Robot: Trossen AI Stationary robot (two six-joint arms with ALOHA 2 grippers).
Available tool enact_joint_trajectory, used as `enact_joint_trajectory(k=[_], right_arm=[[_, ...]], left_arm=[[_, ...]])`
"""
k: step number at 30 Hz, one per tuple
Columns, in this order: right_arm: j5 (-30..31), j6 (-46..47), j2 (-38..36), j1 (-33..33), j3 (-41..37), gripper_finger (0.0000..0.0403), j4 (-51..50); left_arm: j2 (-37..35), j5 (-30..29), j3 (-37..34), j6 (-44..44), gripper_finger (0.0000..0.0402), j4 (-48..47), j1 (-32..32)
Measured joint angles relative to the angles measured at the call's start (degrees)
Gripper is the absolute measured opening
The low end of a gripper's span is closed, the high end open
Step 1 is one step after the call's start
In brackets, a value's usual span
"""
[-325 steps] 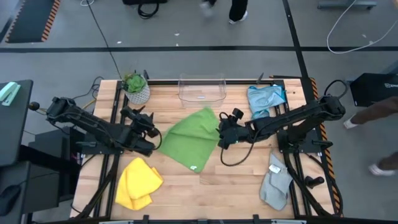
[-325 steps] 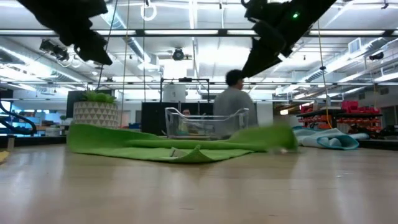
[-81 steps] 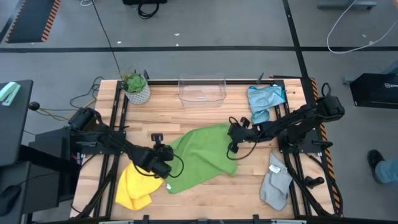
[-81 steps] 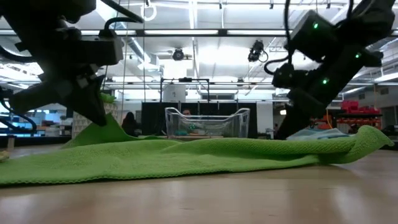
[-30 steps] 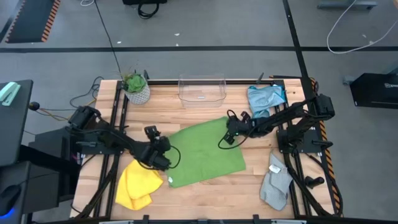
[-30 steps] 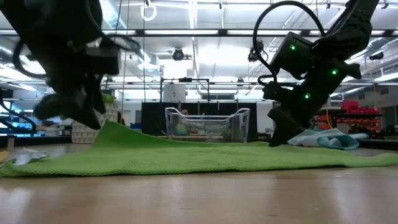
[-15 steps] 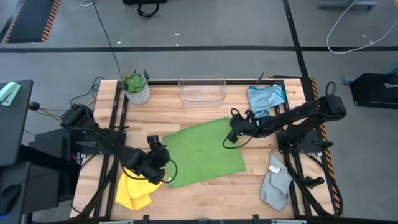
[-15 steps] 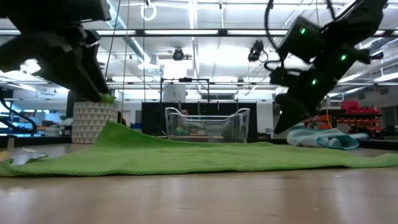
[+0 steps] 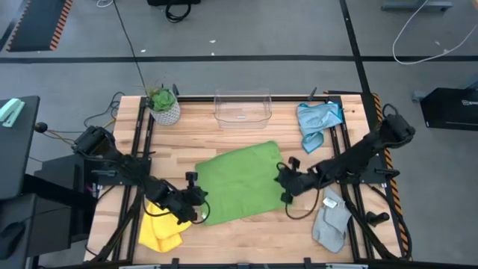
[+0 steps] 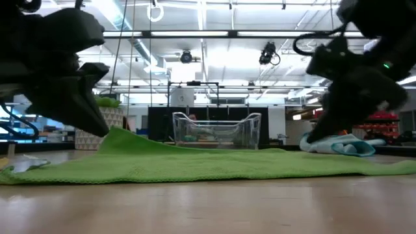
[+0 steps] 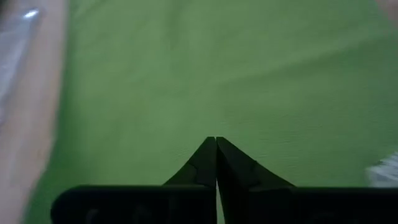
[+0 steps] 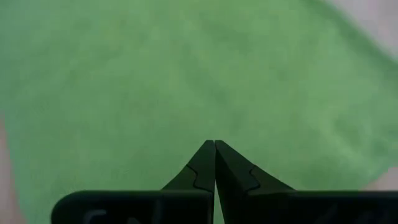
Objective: Fold microfiber towels
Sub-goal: Fold the green microfiber cloth
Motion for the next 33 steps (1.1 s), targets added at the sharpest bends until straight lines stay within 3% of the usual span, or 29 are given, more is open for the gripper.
enact_joint_trajectory(k=[8, 16, 20, 24, 28, 33], right_arm=[[-2.0, 5.0, 4.4, 3.0, -0.2, 0.0010, -0.3], [-2.4, 14.6, 4.3, 9.6, -0.1, 0.0012, -0.9], [0.4, 18.7, 4.4, 14.1, 0.0, 0.0014, -1.2], [4.3, 17.7, 4.4, 17.6, 1.9, 0.0028, -1.0], [5.5, 14.8, 4.4, 18.9, 4.2, 0.0055, -0.9], [5.7, 10.9, 4.4, 18.9, 6.9, 0.0100, -1.1]], left_arm=[[0.0, 1.2, -0.6, 0.2, 0.0063, 1.5, -0.4], [0.0, 1.2, -0.6, 0.2, 0.0054, 1.5, -1.3], [0.0, 1.4, -0.6, 0.2, 0.0052, 2.7, -2.8], [0.1, 6.1, -0.6, 0.7, 0.0065, 7.3, -4.7], [2.0, 6.8, 1.4, -0.5, 0.0097, 8.1, -6.8], [7.9, 6.8, 8.0, -0.7, 0.0171, 2.6, -8.5]])
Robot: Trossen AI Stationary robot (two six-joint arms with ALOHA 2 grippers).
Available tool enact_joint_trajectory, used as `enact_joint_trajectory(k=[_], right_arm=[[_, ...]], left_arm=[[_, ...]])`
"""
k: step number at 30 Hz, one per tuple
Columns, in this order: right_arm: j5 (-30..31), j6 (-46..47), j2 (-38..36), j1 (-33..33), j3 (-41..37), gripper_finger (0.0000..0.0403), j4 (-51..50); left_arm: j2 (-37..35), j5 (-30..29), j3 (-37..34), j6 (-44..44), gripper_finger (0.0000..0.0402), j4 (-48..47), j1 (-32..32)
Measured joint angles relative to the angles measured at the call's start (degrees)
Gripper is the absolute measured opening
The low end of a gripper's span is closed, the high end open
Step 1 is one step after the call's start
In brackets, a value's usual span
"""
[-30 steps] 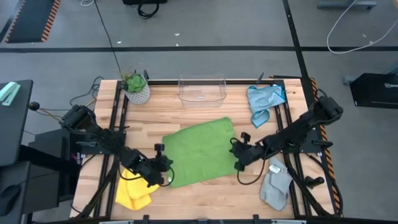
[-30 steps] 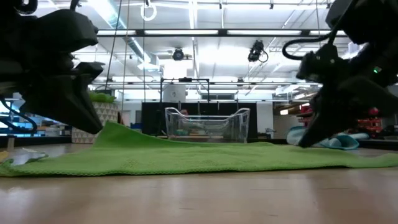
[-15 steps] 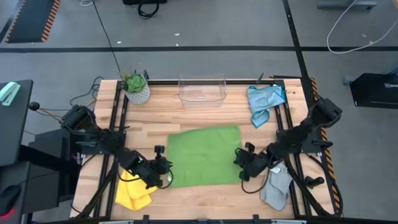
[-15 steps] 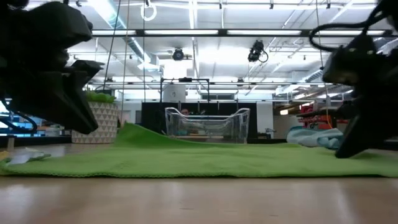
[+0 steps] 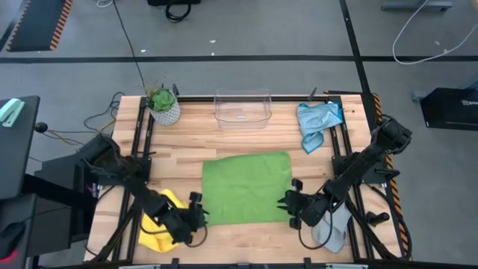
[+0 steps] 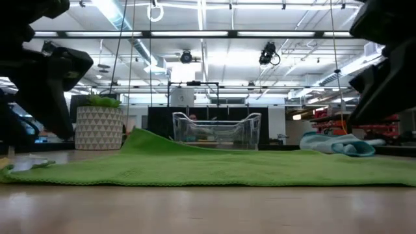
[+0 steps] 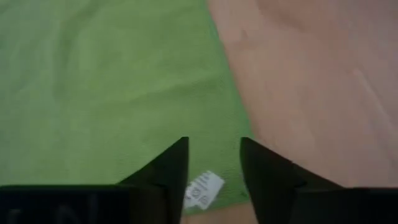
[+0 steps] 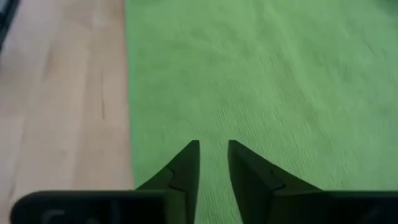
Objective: Fold microfiber towels
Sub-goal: Fold the green microfiber cloth
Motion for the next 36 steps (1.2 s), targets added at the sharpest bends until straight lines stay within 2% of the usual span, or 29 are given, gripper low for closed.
enact_joint_trajectory(k=[5, 9, 13, 20, 26, 30, 36], right_arm=[[0.0, -2.2, 0.0, -0.1, 1.2, 0.0130, 0.0], [0.0, -2.7, 0.0, -0.1, 1.3, 0.0134, -0.1], [0.0, -2.7, 0.0, 0.0, 1.3, 0.0133, -0.3], [0.0, -3.5, 0.0, 0.0, 1.3, 0.0133, -0.4], [-0.3, -7.9, 0.0, 0.0, 1.3, 0.0132, -0.4], [-4.8, -8.2, 0.0, 0.1, 1.9, 0.0132, -0.7], [-5.5, -5.9, 0.4, 4.6, 7.5, 0.0149, -10.9]], left_arm=[[5.2, 0.6, 8.6, -0.5, 0.0232, -13.4, -0.5], [6.8, 3.4, 13.6, -2.1, 0.0237, -22.0, -0.5], [7.6, 7.7, 14.9, -1.1, 0.0202, -22.2, -0.3], [10.5, 7.4, 15.0, 3.9, 0.0110, -22.1, -0.1], [10.1, 6.4, 15.4, 7.1, 0.0017, -23.1, 0.1], [8.5, 1.2, 18.0, 7.0, 0.0011, -26.6, 0.7], [6.6, 0.5, 20.6, 5.1, 0.0006, -30.3, 1.3]])
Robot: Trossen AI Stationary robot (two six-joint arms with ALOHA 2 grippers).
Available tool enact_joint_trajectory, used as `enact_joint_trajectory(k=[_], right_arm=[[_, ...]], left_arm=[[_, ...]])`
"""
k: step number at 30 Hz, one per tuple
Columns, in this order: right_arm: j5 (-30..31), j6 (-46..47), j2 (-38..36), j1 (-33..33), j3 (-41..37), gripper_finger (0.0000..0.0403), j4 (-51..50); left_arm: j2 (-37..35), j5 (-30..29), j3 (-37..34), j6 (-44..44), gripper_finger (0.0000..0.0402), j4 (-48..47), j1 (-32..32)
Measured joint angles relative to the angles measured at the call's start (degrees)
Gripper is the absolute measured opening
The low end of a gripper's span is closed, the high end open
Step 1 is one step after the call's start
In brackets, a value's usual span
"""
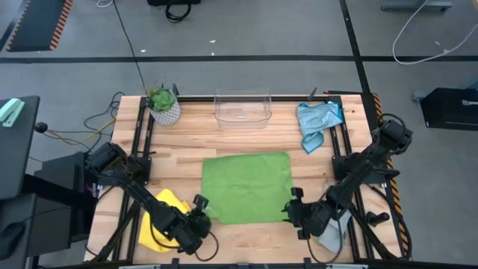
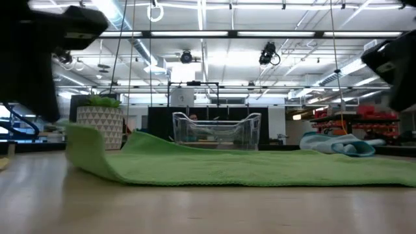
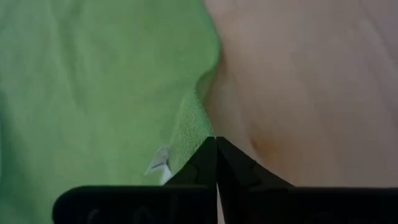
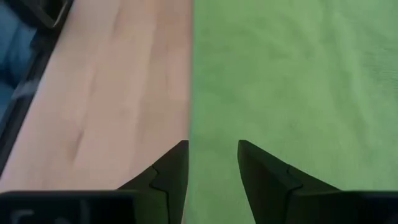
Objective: Fold microfiber towels
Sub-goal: Fold the green microfiber cloth
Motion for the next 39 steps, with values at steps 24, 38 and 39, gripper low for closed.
enact_joint_trajectory(k=[24, 38, 39], right_arm=[[-4.2, 16.2, 17.7, 5.9, 15.8, 0.0165, -25.7], [-1.5, 16.4, 17.9, 4.6, 15.5, 0.0068, -30.4], [-1.4, 16.6, 17.9, 4.5, 15.5, 0.0060, -31.1]], left_arm=[[-0.2, -2.0, 1.2, -4.7, 0.0008, -2.8, 0.4], [-0.2, -3.1, 1.2, -7.2, 0.0007, -3.4, 0.3], [-0.2, -3.1, 1.2, -7.2, 0.0008, -3.4, 0.2]])
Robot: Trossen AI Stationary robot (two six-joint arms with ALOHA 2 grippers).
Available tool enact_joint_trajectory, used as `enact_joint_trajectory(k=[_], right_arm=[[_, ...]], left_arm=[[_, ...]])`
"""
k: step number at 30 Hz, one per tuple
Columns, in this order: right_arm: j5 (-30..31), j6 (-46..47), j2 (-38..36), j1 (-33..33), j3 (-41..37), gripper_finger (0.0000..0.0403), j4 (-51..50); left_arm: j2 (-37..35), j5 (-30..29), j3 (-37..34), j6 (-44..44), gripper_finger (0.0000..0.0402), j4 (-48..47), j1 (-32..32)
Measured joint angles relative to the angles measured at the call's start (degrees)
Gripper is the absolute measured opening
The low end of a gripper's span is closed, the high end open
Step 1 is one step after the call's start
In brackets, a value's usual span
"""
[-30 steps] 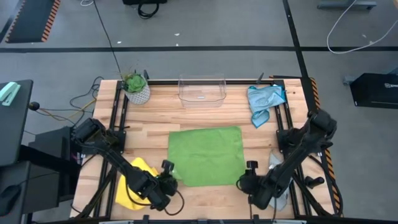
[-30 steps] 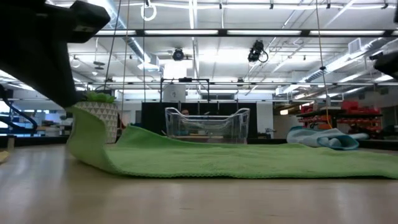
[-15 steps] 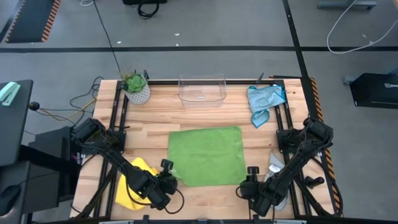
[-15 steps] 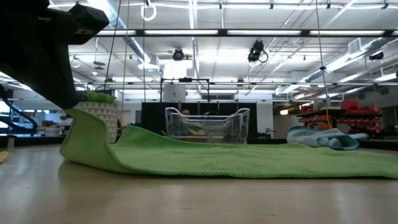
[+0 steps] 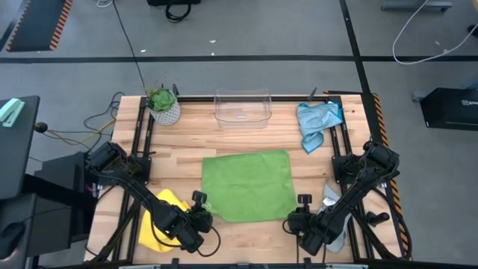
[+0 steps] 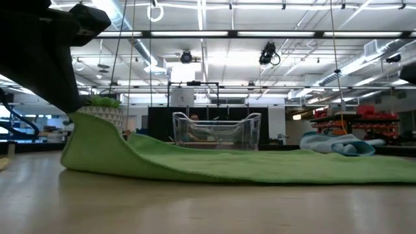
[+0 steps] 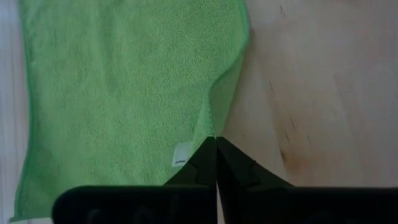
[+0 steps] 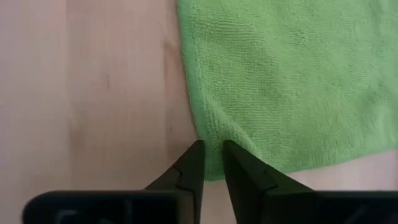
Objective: Fold microfiber towels
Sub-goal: Fold the green microfiber cloth
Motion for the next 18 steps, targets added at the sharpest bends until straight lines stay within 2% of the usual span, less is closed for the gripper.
enact_joint_trajectory(k=[6, 11, 18], right_arm=[[0.5, 2.7, 0.0, 0.0, 0.0, 0.0009, -2.9], [0.5, 3.8, -0.2, 0.0, 0.3, 0.0009, -3.5], [0.3, 3.4, -0.3, 0.1, 5.1, 0.0011, -8.9]], left_arm=[[0.0, -0.8, 0.0, -0.4, 0.0005, 0.0, -0.4], [0.0, -2.9, 0.0, -2.6, 0.0009, -0.1, -1.0], [0.0, -4.5, 0.0, -4.4, 0.0007, -0.6, -2.0]])
